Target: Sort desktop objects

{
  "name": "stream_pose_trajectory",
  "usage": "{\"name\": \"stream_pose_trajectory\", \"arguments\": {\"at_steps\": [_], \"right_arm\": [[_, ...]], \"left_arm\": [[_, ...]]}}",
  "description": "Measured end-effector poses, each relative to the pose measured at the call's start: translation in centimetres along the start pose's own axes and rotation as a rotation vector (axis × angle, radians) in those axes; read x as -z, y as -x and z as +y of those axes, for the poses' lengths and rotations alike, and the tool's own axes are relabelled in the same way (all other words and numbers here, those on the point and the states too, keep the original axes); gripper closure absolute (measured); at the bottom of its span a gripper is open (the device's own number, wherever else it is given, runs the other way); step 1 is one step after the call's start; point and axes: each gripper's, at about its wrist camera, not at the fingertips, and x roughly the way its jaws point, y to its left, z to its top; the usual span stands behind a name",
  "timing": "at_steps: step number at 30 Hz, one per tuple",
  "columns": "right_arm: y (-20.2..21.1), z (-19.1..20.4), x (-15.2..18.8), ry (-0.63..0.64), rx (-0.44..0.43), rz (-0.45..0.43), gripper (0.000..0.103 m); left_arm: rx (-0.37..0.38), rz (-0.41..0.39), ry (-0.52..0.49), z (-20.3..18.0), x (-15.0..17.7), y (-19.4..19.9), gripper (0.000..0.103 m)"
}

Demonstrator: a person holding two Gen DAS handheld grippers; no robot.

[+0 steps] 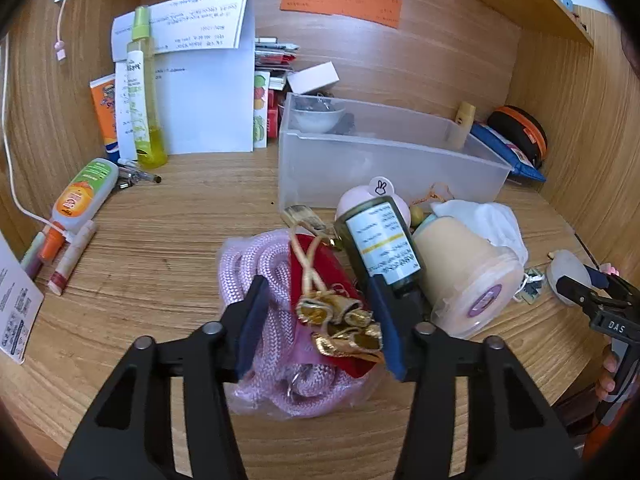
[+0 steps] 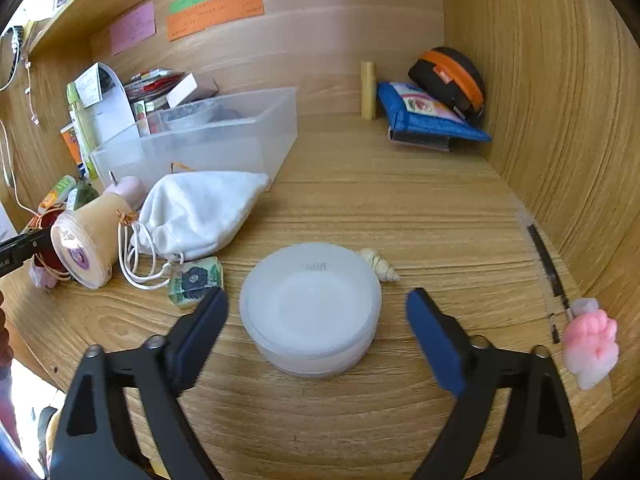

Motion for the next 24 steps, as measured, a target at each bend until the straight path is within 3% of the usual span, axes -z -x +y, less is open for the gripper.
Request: {"name": "stream_pose_trajectory", "arguments": {"at_steps": [2,4,9,24], "right_arm": [[-0.4,-0.1,0.0,-0.003,-0.002,0.01,0.034],[-0.4,0.1,0.1,0.002,0.003,0.004,0.04],[-0.5,0.5,0.0,0.014,0.012,-0.004,0.04],[1.4,0.9,-1.9,-0.001,-0.064,-0.075,0.04]], "left_arm": [[-0.005,-0.002,-0.011,-0.2,0.0,-0.2,0.061],[-0.014,-0.01,-0.018,-0.3,-0.1,-0.3,0.063],[-0.008,-0.027,-0.037,-0.4,-0.3,-0.1,0.072],[0.02,-0.1,-0.045,-0.6,-1.9,1.6,0.078]]}}
